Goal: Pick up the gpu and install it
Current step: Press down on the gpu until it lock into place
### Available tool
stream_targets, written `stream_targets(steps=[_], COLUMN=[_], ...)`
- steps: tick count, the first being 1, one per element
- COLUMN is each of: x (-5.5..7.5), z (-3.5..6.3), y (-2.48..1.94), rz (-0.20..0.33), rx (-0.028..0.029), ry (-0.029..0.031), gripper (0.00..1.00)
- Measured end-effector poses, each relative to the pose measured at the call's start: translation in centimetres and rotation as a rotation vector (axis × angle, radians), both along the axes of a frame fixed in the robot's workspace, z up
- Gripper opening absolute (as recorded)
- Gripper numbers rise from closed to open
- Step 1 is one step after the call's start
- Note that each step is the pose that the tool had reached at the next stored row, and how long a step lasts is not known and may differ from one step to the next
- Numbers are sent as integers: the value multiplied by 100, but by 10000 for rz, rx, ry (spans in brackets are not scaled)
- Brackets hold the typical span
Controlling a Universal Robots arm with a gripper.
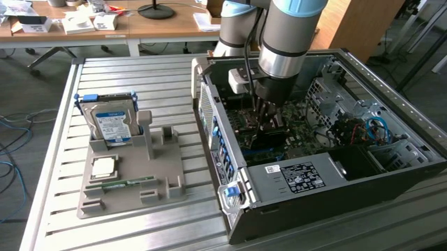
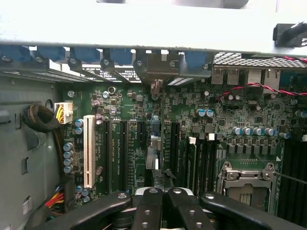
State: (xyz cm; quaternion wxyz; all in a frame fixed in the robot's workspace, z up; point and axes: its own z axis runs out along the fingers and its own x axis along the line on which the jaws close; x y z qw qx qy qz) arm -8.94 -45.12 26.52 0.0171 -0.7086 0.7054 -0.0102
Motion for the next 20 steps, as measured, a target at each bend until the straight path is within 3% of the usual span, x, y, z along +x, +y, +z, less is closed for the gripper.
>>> stream_targets(steps=[20], x=[-7], z=[-22], y=[-5], rz=[7], rx=[4], ry=[-6], gripper=[11])
